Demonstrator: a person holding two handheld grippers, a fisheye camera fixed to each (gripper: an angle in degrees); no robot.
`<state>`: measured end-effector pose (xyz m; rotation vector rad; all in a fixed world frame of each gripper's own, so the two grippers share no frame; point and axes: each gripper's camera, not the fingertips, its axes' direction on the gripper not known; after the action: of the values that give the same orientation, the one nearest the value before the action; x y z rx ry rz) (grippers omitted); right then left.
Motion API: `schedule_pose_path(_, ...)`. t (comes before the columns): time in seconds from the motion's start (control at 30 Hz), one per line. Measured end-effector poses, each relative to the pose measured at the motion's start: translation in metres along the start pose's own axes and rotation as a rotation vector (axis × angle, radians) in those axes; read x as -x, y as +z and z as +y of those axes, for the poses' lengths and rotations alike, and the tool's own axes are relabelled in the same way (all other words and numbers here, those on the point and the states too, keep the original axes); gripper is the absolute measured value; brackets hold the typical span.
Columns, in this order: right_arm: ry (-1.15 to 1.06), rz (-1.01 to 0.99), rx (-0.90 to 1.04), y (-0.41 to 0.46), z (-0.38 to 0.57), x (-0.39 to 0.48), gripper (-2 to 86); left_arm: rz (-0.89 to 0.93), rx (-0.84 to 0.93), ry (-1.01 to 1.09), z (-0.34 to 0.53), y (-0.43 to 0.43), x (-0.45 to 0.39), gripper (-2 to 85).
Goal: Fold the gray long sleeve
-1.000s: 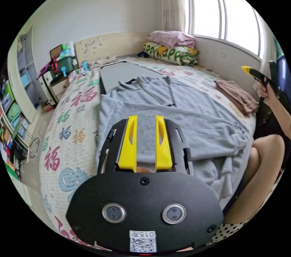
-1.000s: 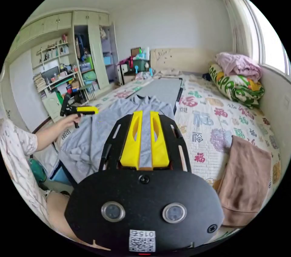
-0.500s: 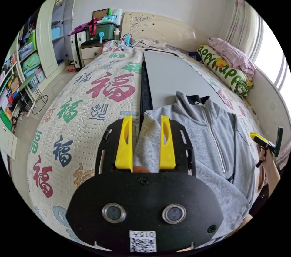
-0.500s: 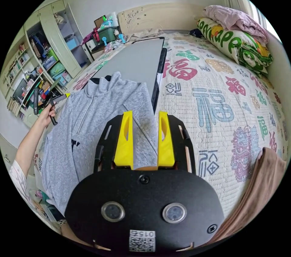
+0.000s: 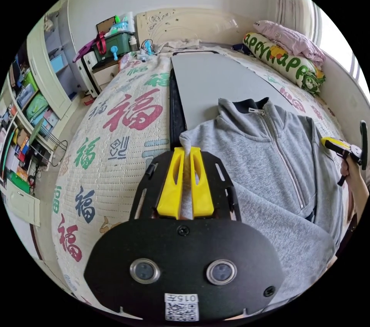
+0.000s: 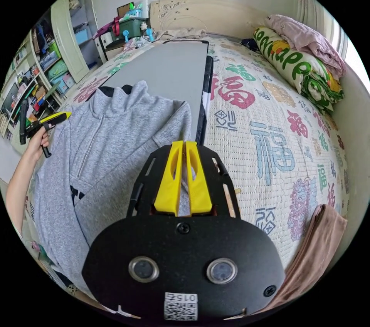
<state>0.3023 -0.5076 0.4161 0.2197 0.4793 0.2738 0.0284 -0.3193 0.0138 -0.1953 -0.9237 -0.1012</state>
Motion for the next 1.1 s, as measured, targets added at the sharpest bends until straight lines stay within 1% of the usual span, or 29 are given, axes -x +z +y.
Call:
schedule_pose_path(0.07,0.013,-0.009,-0.031,-0.028,-0.008,0.001,-0.2,0.035,-0.071,-0.030,0.013,-0.033,0.002,1.6)
schedule_pose_path(0.17,0.032,-0.076,-0.102,-0.091,-0.006,-0.001,-0.5,0.115,-0.194,-0.042,0.052,-0.103,0.007,1.2)
schedule_pose_path(0.23,-0.021,-0.151,-0.169,-0.156,0.022,0.001,-0.6,0.189,-0.298,-0.024,0.107,-0.167,0.010,1.1)
schedule_pose_path(0.27,-0.033,-0.160,-0.180,-0.172,0.033,0.002,-0.6,0.206,-0.332,-0.014,0.124,-0.184,0.011,1.1)
schedule_pose_path(0.3,-0.064,-0.180,-0.204,-0.205,0.058,0.004,-0.6,0.234,-0.396,0.012,0.163,-0.218,0.012,1.1)
schedule_pose_path(0.33,-0.101,-0.201,-0.232,-0.237,0.089,0.007,-0.6,0.251,-0.429,0.048,0.203,-0.249,0.013,1.1)
schedule_pose_path(0.37,-0.116,-0.212,-0.242,-0.252,0.106,0.008,-0.6,0.256,-0.431,0.065,0.224,-0.262,0.013,1.1)
schedule_pose_path(0.43,-0.108,-0.257,-0.207,-0.288,0.170,0.006,-0.6,0.309,-0.361,0.092,0.304,-0.296,0.018,1.1)
schedule_pose_path(0.47,-0.096,-0.262,-0.183,-0.291,0.184,0.005,-0.6,0.322,-0.334,0.090,0.323,-0.302,0.018,1.1)
schedule_pose_path(0.53,-0.048,-0.256,-0.073,-0.294,0.232,0.001,-0.6,0.339,-0.249,0.071,0.386,-0.320,0.019,1.2)
schedule_pose_path(0.6,-0.021,-0.261,-0.018,-0.297,0.255,0.002,-0.6,0.369,-0.184,0.108,0.413,-0.328,0.011,1.4)
schedule_pose_path(0.63,-0.036,-0.265,0.013,-0.300,0.262,0.008,-0.6,0.354,-0.164,0.147,0.423,-0.335,0.002,1.5)
schedule_pose_path(0.67,-0.046,-0.256,0.020,-0.303,0.263,0.012,-0.6,0.330,-0.154,0.158,0.426,-0.339,-0.002,1.6)
schedule_pose_path(0.73,-0.088,-0.146,0.041,-0.320,0.259,0.029,-0.8,0.242,-0.132,0.177,0.428,-0.353,-0.011,1.9)
schedule_pose_path(0.83,-0.068,-0.067,0.035,-0.348,0.244,0.033,-0.9,0.250,-0.105,0.143,0.422,-0.368,-0.004,2.6)
schedule_pose_path(1.0,0.097,-0.146,-0.032,-0.402,0.224,0.003,-0.6,0.285,-0.109,0.076,0.413,-0.392,0.025,5.4)
schedule_pose_path(1.1,0.203,-0.250,-0.071,-0.422,0.206,-0.025,1.3,0.348,-0.047,0.065,0.395,-0.393,0.049,6.8)
